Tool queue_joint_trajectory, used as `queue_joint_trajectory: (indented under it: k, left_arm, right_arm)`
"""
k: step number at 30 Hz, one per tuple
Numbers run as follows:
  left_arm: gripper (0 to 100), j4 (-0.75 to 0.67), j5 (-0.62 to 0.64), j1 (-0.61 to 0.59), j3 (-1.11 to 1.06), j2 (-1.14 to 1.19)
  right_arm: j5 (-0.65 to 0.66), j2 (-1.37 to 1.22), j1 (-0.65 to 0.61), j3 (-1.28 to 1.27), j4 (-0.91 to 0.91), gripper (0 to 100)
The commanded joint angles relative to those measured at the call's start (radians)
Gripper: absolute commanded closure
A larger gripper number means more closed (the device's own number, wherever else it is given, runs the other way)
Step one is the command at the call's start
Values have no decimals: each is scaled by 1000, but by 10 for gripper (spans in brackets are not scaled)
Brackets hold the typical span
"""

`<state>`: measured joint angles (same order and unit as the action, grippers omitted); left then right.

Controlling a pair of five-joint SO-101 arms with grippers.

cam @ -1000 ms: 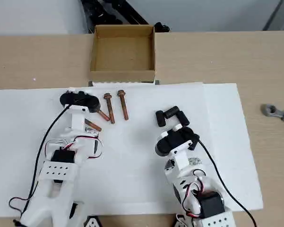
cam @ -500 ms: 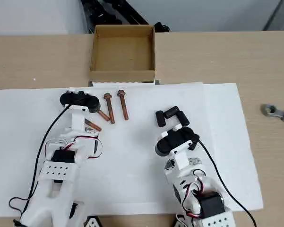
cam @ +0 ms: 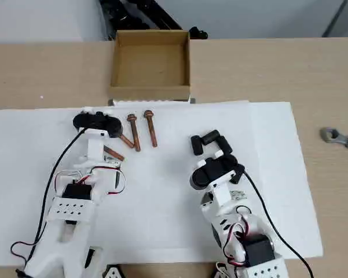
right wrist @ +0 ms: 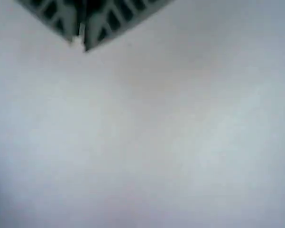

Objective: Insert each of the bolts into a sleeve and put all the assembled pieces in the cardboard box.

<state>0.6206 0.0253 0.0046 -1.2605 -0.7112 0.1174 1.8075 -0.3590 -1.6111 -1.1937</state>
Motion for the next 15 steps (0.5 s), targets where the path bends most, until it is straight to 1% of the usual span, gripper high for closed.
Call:
queue_joint_trajectory:
  k: [1,9,12,15]
  left_arm:
    - [992,-21,6,3,4,-8]
    - [992,-21,6,3,4,-8]
    - [992,-21,6,3,4,-8]
    - [992,-21,6,3,4,-8]
  right_arm:
    - [6,7,-4,0,42,994]
    - [3,7,1,-6,64,994]
    - [0,7,38,-8,70,991]
    - [0,7,71,-28,119,991]
